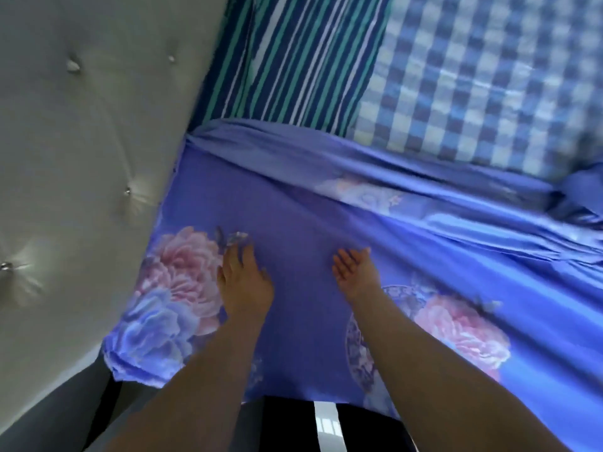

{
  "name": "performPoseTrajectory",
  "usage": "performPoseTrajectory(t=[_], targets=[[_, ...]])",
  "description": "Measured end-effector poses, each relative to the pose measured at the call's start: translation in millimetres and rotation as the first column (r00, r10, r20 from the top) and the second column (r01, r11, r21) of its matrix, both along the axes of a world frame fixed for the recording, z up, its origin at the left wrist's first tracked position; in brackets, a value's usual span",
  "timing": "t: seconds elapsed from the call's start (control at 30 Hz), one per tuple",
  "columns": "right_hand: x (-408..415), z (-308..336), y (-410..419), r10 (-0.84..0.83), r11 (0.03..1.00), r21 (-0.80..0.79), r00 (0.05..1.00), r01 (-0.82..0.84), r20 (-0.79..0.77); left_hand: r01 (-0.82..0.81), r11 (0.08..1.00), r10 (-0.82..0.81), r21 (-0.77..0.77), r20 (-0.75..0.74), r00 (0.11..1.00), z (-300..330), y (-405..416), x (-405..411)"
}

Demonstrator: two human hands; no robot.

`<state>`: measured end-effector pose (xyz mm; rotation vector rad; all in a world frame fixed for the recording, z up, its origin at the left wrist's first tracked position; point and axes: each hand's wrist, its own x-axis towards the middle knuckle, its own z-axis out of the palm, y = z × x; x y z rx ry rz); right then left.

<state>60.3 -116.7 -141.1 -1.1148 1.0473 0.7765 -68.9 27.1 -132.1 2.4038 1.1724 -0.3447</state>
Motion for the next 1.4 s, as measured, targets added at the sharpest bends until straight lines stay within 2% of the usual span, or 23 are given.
performPoseTrajectory(t=[0.1,0.23,0.3,0.43,0.53,0.57,0.7,0.8,0.93,1.0,1.03,1.07,1.1,1.13,1.17,1.2,1.27,1.33,1.37,1.4], targets=[[42,4,-78,-0.162,0.971,-0.167,0.984,0.173,0.078,0.152,0.987,-0.151,-0.046,0.028,0.988,9,-41,58],[97,7,-176,-0.2,0.882,-0.382,0.953,0.276,0.225,0.364,0.929,-0.353,-0.06,0.143,0.925,17,-111,121],[126,7,-222,-0.171,0.812,-0.502,0.944,0.298,0.284,0.4,0.911,-0.382,-0.097,0.164,0.91,18,-149,148],[181,22,-312,-0.062,0.558,-0.793,0.965,0.244,0.254,0.497,0.863,-0.479,-0.087,0.167,0.862,14,-229,196],[223,30,-371,0.149,0.418,-0.898,0.964,0.139,0.218,0.556,0.829,-0.54,-0.06,0.172,0.824,14,-286,222],[237,30,-386,0.201,0.405,-0.906,0.955,0.12,0.216,0.572,0.819,-0.558,-0.05,0.166,0.813,15,-303,230],[292,33,-433,0.178,0.502,-0.858,0.957,0.113,0.229,0.628,0.768,-0.626,-0.123,0.059,0.777,14,-361,263],[317,38,-463,0.176,0.628,-0.764,0.929,0.15,0.326,0.654,0.716,-0.664,-0.243,0.052,0.746,17,-395,283],[344,73,-479,0.476,0.619,-0.784,0.812,-0.037,0.337,0.704,0.638,-0.713,-0.312,0.107,0.693,25,-431,312],[361,101,-479,0.623,0.577,-0.804,0.714,-0.144,0.319,0.74,0.608,-0.736,-0.288,0.146,0.661,32,-445,331],[369,114,-478,0.657,0.591,-0.789,0.669,-0.171,0.347,0.752,0.611,-0.746,-0.247,0.137,0.652,36,-450,341],[376,127,-478,0.652,0.652,-0.737,0.631,-0.18,0.422,0.757,0.627,-0.752,-0.187,0.11,0.65,39,-454,352],[382,139,-478,0.6,0.752,-0.631,0.597,-0.193,0.533,0.756,0.647,-0.751,-0.103,0.082,0.655,40,-456,362],[386,148,-476,0.505,0.855,-0.463,0.575,-0.233,0.644,0.748,0.664,-0.745,-0.026,0.068,0.664,43,-456,373],[389,153,-474,0.41,0.912,-0.304,0.562,-0.277,0.718,0.723,0.691,-0.722,0.018,0.075,0.688,44,-456,382],[389,155,-470,0.366,0.925,-0.228,0.551,-0.304,0.75,0.682,0.731,-0.68,0.019,0.11,0.725,46,-454,389],[379,147,-460,0.383,0.923,-0.341,0.543,-0.181,0.748,0.574,0.816,-0.556,-0.067,0.182,0.811,48,-449,401],[355,118,-453,0.442,0.82,-0.573,0.631,0.004,0.638,0.473,0.872,-0.435,-0.128,0.243,0.867,48,-444,409],[339,100,-450,0.529,0.745,-0.665,0.653,-0.052,0.542,0.43,0.887,-0.38,-0.167,0.265,0.886,49,-442,412],[321,83,-447,0.691,0.62,-0.753,0.609,-0.221,0.39,0.388,0.895,-0.319,-0.221,0.289,0.902,50,-441,414]])
